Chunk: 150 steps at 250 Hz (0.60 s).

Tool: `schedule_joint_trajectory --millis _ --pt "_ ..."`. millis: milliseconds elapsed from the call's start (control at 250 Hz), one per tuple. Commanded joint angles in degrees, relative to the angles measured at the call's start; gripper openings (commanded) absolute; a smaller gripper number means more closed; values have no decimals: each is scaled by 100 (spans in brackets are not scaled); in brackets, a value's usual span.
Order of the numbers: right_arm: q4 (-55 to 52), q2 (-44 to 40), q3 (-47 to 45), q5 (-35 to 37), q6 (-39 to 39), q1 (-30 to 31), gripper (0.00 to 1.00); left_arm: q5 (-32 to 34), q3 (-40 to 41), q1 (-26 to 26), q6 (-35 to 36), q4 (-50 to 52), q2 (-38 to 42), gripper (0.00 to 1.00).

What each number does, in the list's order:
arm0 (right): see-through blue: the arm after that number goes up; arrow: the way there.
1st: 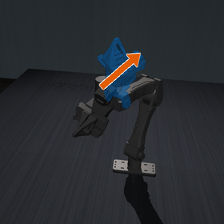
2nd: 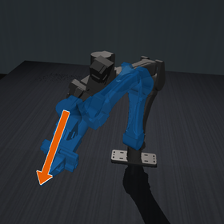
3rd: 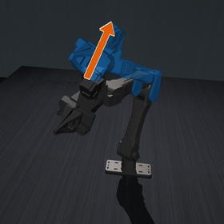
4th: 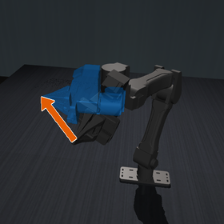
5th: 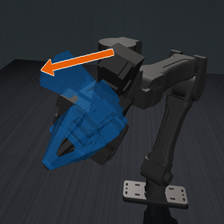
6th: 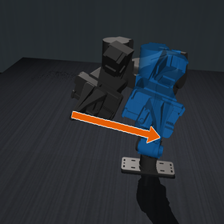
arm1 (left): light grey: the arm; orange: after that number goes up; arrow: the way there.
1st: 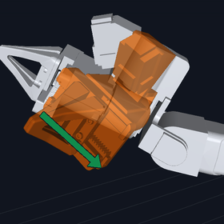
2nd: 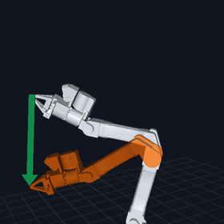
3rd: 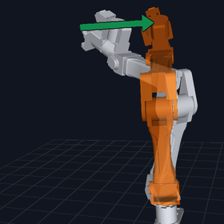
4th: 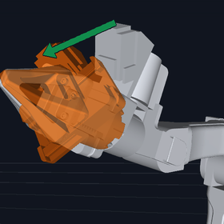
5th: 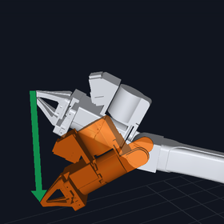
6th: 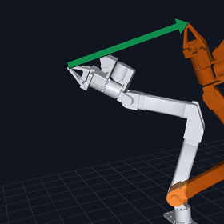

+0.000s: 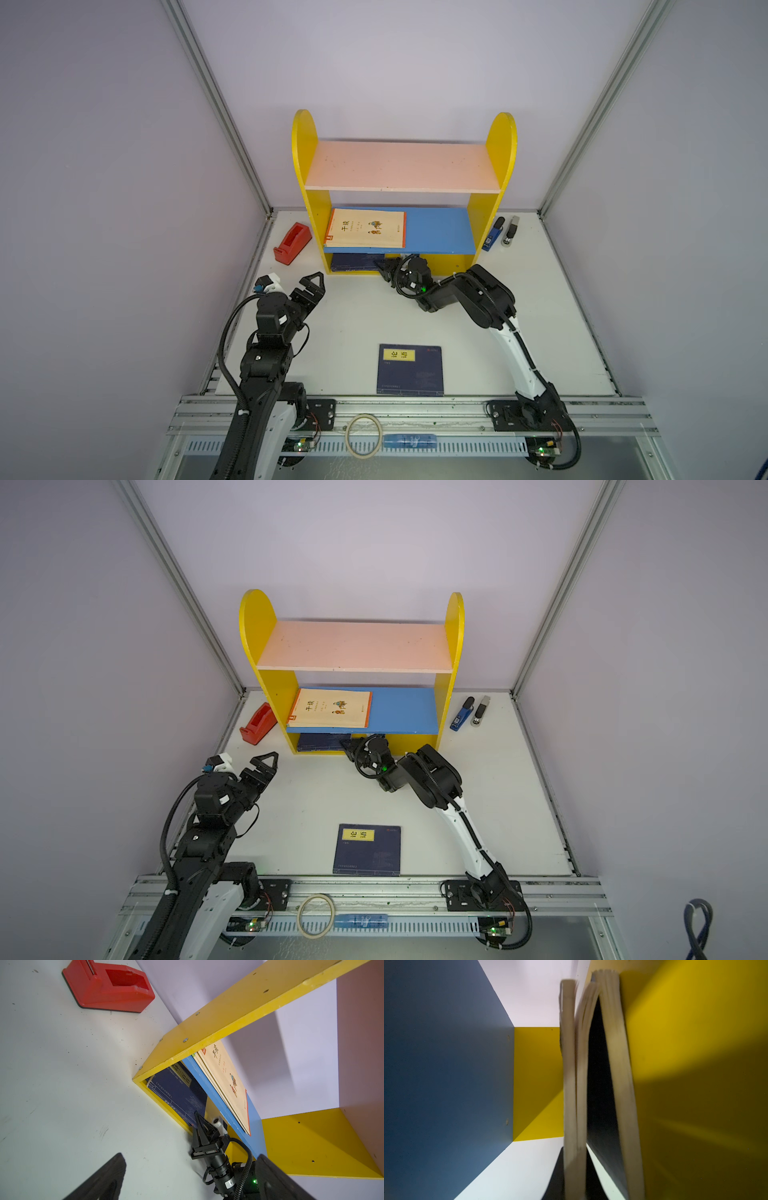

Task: Stacking books/files
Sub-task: Place the book on the bookshelf.

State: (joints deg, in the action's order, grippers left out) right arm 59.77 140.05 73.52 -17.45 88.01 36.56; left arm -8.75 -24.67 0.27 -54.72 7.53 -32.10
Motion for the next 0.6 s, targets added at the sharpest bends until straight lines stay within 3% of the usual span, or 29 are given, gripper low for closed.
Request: schedule_joint_trajectory --millis 0,192,332,596 --pt "754 30 -182 392 99 -56 0 -78 -21 -1 40 -59 10 100" --pt "1161 2 -277 593 184 -9 0 -83 -5 -1 31 -85 -26 100" --pt "417 -144 -72 542 27 36 0 -87 -3 -1 18 -98 -57 100" --pt "56 61 233 343 111 53 0 -117 1 -1 13 -128 -95 100"
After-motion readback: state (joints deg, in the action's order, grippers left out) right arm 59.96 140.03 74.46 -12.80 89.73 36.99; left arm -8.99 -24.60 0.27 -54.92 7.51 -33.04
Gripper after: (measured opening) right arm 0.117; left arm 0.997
